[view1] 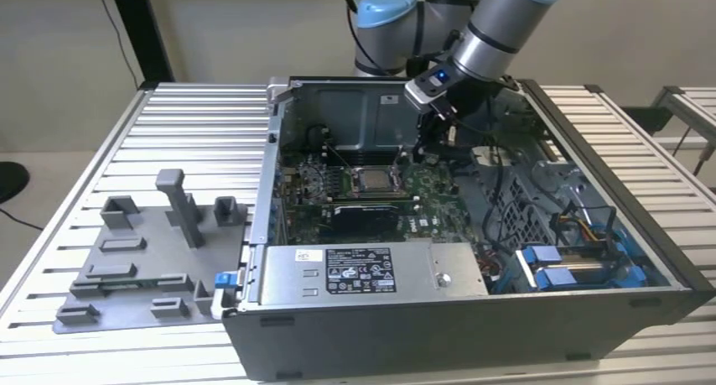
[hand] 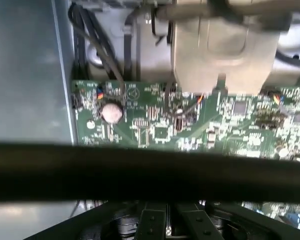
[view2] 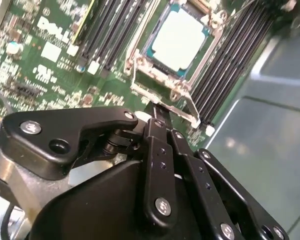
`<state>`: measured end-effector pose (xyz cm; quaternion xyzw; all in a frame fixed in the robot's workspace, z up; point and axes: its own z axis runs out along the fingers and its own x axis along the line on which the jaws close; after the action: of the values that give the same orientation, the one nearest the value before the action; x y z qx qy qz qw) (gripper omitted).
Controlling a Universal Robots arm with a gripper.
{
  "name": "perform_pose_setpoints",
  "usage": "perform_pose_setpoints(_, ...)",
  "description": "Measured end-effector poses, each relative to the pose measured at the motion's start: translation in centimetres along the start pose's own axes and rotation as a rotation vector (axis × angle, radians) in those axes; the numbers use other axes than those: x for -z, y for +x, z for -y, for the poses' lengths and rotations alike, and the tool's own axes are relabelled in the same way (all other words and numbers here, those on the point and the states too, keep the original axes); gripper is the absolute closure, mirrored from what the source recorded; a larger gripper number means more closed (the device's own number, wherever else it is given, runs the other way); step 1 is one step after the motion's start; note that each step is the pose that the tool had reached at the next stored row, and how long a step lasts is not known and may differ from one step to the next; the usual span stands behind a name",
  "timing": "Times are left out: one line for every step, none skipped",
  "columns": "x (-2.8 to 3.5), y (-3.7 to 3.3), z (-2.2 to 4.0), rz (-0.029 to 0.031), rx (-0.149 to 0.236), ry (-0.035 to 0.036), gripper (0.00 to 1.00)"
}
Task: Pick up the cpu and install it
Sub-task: 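Pick up the cpu and move it towards the insertion slot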
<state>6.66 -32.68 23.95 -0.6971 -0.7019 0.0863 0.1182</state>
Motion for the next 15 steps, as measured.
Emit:
perform_pose_setpoints(-0.09, 0.0, 0.31, -0.0001, 0.0, 0.0004, 1.0)
perform_pose_setpoints(-0.19, 0.0, 0.65, -0.0002, 0.0, 0.0006, 1.0)
perform_pose_setpoints(-0.3, 0.0, 1.01, -0.0002, 0.0, 0.0007, 1.0)
perform_pose_setpoints(-0.41, 0.0, 1.38, -0.0003, 0.0, 0.0007, 1.0)
perform_pose_setpoints(-0.52, 0.0, 1.74, -0.0003, 0.0, 0.0008, 1.0)
perform_pose_setpoints(-0.63, 0.0, 2.1, -0.0003, 0.0, 0.0009, 1.0)
perform_pose_setpoints(-0.74, 0.0, 2.48, -0.0004, 0.0, 0.0008, 1.0)
perform_pose_setpoints(-0.85, 0.0, 2.86, -0.0004, 0.0, 0.0008, 1.0)
perform_pose_setpoints(-0.97, 0.0, 3.26, -0.0004, 0.0, 0.0008, 1.0)
perform_pose_setpoints(-1.09, 0.0, 3.65, -0.0005, 0.0, 0.0008, 1.0)
perform_pose_setpoints(-1.21, 0.0, 4.05, -0.0004, 0.0, 0.0008, 1.0)
perform_pose_setpoints(-1.33, 0.0, 4.44, -0.0005, 0.0, 0.0007, 1.0)
perform_pose_setpoints(-1.43, 0.0, 4.78, -0.0005, 0.0, 0.0008, 1.0)
perform_pose_setpoints(-1.53, 0.0, 5.12, -0.0005, 0.0, 0.0007, 1.0)
perform_pose_setpoints(-1.67, 0.0, 5.53, -0.0006, 0.0, 0.0007, 1.0)
